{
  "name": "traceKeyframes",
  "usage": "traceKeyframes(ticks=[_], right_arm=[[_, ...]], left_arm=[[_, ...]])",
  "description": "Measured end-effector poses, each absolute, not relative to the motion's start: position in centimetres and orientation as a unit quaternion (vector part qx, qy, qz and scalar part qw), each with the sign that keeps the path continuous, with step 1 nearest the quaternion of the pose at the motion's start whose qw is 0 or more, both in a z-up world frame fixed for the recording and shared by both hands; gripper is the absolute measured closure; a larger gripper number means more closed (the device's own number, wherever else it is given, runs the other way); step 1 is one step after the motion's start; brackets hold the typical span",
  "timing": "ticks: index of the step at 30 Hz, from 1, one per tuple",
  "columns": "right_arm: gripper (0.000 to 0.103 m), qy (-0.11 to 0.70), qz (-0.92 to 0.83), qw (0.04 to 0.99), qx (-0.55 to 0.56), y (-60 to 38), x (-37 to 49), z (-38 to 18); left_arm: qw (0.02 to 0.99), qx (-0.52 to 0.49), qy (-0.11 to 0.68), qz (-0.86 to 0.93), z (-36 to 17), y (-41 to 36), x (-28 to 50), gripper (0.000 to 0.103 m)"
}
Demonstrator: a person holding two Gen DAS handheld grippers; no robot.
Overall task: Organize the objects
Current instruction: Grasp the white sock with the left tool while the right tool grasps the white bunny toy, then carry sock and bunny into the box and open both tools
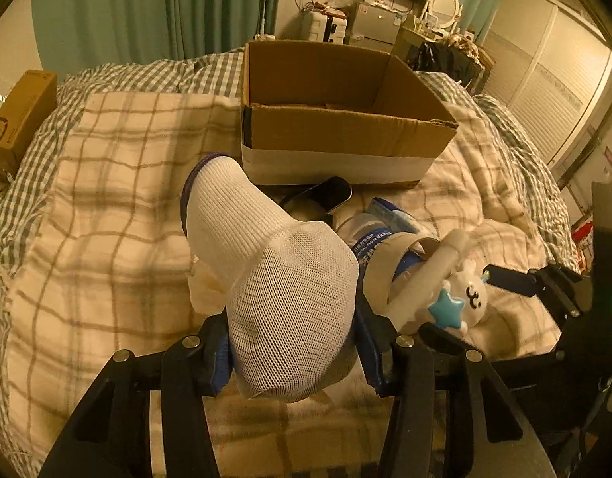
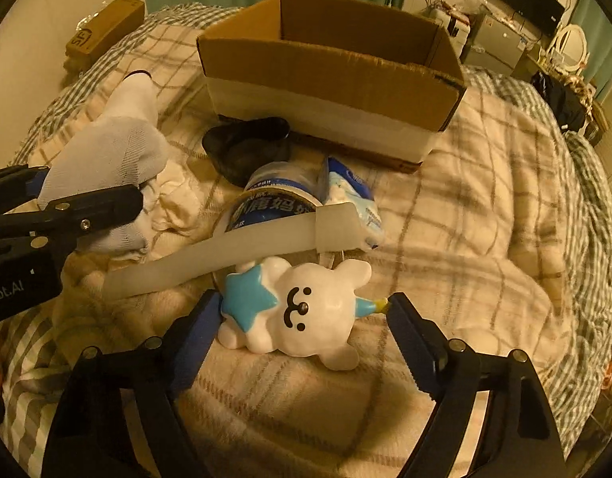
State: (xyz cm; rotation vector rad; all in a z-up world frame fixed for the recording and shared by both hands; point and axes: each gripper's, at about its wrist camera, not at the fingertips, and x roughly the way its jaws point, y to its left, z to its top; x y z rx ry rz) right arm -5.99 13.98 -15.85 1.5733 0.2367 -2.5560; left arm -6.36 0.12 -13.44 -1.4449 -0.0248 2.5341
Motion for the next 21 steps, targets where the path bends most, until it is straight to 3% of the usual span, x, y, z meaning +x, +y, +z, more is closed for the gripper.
traceKeyframes(ticks=[21], right_arm=[[0.021,0.041,-0.911,0.045,0.409,16.9,-2.2,-3.3]], left_arm=[[0.143,-0.415,0.000,0.899,-4.3,1.7,-4.1,0.051]])
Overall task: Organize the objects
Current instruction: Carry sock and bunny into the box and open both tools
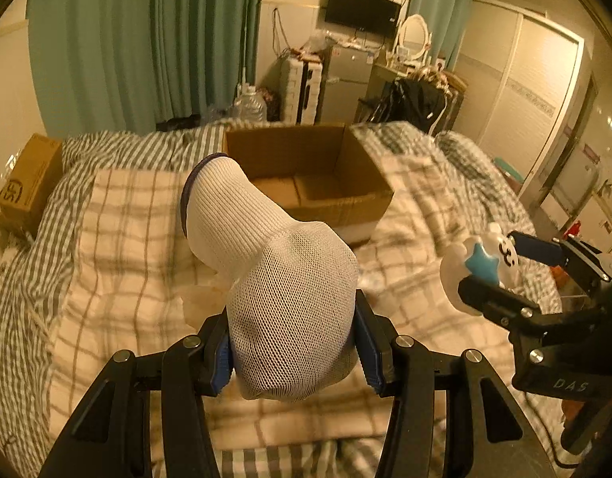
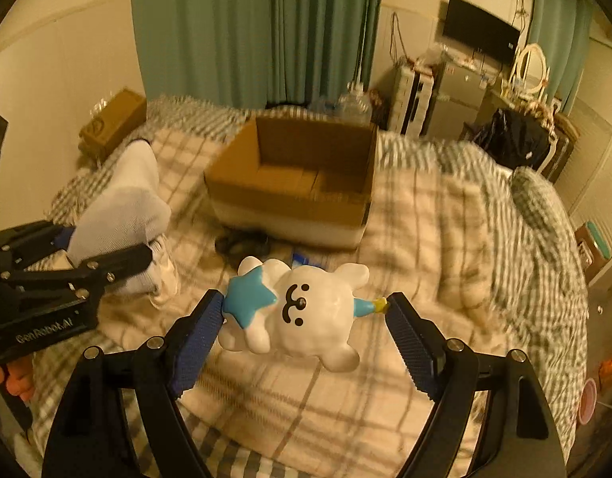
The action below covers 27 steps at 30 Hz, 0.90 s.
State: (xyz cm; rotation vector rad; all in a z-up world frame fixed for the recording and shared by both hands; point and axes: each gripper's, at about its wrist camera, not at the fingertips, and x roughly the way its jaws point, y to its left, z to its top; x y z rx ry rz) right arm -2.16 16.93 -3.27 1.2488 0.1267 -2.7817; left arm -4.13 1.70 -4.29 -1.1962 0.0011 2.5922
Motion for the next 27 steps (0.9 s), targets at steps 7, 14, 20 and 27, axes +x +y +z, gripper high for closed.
traceKeyframes(ticks=[7,14,20,27], right_arm=[[0.021,0.041,-0.931,0.050,0.360,17.7,-5.8,2.0],[0.021,0.021,-0.939,0.058,0.340,18.4,-12.6,4.3],[0.021,0.000,-0.934,0.057,0.352,19.6,-20.3,2.3],[0.021,-0.018,-0.924,0.051,0.378,20.8,-26.5,-2.4]], left_arm=[[0.156,-0.387,0.005,0.909,-0.8,2.9,-8.6,0.051],[0.153,-0.372,0.003,0.916,0.3,3.9,-15.7,0.051],[0.153,-0.384,-0.007,0.910,-2.7,4.7,-22.5,0.051],[0.150,-0.409,0.001,0.900,-7.7,5.4,-26.5,0.051]])
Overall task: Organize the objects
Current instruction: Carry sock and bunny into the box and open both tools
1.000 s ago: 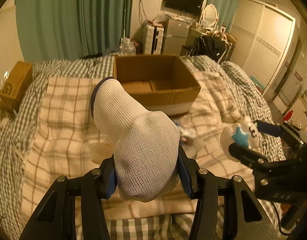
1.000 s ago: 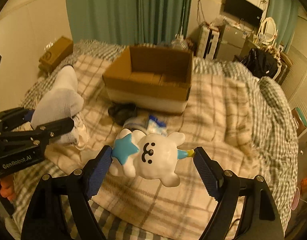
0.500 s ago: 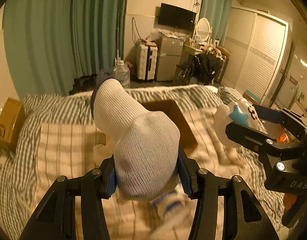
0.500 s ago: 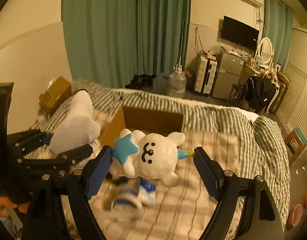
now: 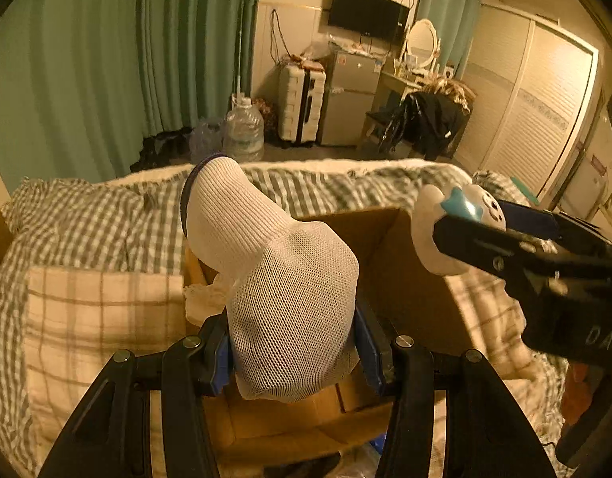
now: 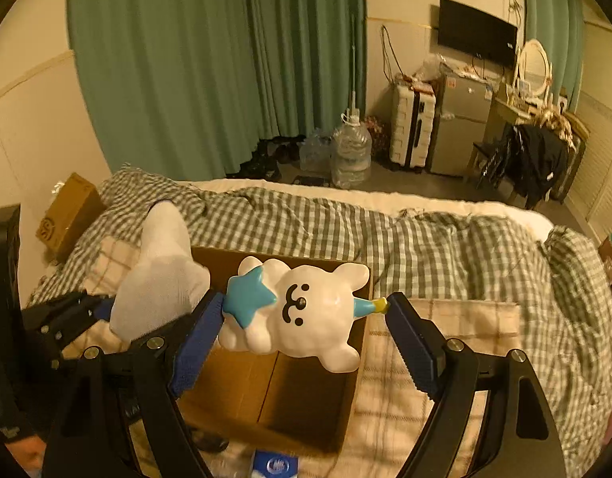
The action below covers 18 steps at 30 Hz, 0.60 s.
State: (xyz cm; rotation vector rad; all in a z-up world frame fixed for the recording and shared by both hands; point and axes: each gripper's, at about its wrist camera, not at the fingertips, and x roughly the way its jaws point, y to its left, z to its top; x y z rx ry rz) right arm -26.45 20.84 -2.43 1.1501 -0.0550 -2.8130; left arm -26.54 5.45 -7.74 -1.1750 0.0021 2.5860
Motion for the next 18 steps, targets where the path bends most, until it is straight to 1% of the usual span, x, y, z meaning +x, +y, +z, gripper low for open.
traceKeyframes(ticks=[3,5,6,8,11,16,18], right_arm=[[0.020,-0.030,-0.923,0.052,0.379,21.2,-27.4,-4.1],[0.018,-0.035,-0.926,0.048,0.372,21.5,-27.5,-4.6],[0.008,-0.040,-0.929,0.046,0.366,21.7,-27.5,-4.6],[0.003,-0.043,-0.932,0.035,0.358,22.0,-27.1,-4.3],[0.003,-0.053,-0.935,0.031,0.350,22.8,-26.1,-3.1],[0.003,-0.046,-0.939,0.012,0.340,23.9,-23.1,-0.3],[0.003,-0.034,-0.940,-0.003,0.339,24.2,-21.2,1.1]], left_arm=[[0.153,-0.414,0.003,0.898,-9.0,5.6,-26.8,0.050],[0.154,-0.421,0.004,0.894,-9.6,5.7,-26.9,0.045],[0.152,-0.423,0.005,0.893,-9.7,5.7,-26.9,0.043],[0.146,-0.421,0.006,0.895,-9.4,5.7,-26.6,0.031],[0.140,-0.409,0.006,0.901,-8.4,5.3,-25.7,0.027],[0.131,-0.398,0.008,0.908,-4.8,4.5,-23.4,0.026],[0.122,-0.386,0.012,0.914,-3.0,4.0,-21.9,0.020]])
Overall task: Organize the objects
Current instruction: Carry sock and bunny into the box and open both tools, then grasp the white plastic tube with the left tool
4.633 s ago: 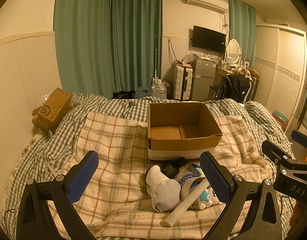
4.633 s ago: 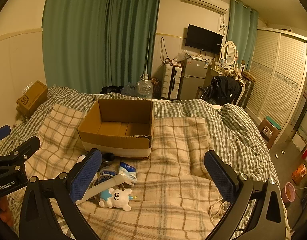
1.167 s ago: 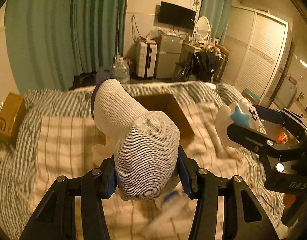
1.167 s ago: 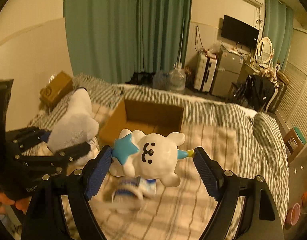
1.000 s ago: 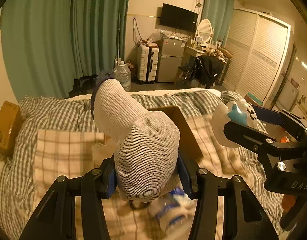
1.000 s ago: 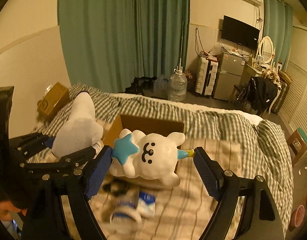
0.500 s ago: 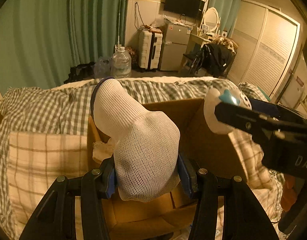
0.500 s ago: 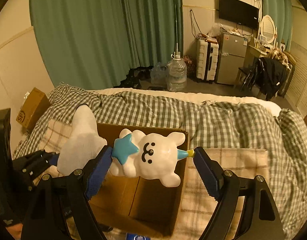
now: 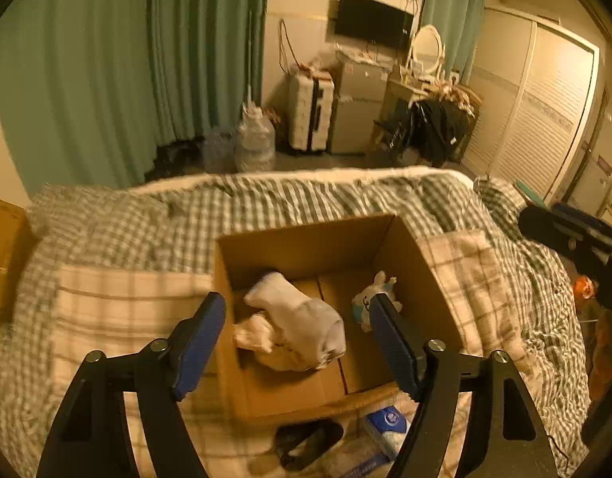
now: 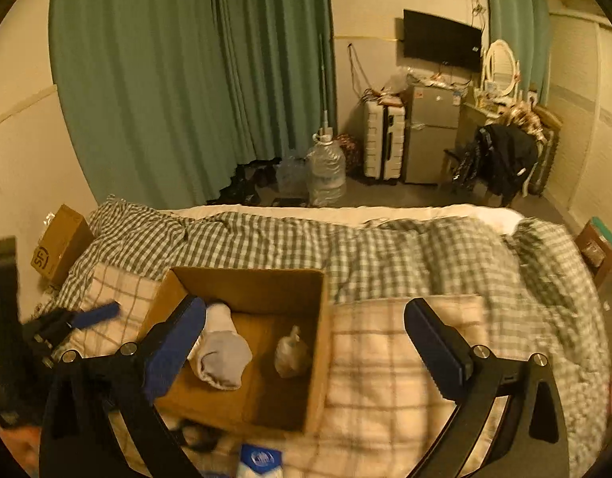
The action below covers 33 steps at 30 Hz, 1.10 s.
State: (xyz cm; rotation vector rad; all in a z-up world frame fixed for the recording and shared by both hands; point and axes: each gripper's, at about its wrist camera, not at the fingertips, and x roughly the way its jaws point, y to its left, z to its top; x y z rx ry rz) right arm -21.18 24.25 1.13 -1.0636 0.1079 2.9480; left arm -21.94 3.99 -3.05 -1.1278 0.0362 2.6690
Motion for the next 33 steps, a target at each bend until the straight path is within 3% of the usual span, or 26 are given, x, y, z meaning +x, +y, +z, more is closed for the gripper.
traceKeyframes(ticks=[1,7,14,33], right_arm=[[0.003,0.031,0.940,0.009,-0.341,24.5,-20.6,1.7],[0.003,0.009,0.943,0.028,-0.332,24.5,-14.1,5.3],[0.002,-0.012,0.944,0.042,-0.327,23.4,-6.3,5.9],[0.002,0.014,0.896,0.048,-0.442,20.8,-4.1,-9.3]], left_arm=[[0.117,-0.380,0.013,0.918,-2.2,3.5,-20.9,0.015],[0.106,-0.357,0.013,0.928,1.1,2.1,-15.4,0.014],[0.100,-0.362,-0.001,0.927,-0.1,0.7,-9.1,0.009],[0.141,-0.497,0.016,0.856,-15.3,4.1,-5.9,0.009]])
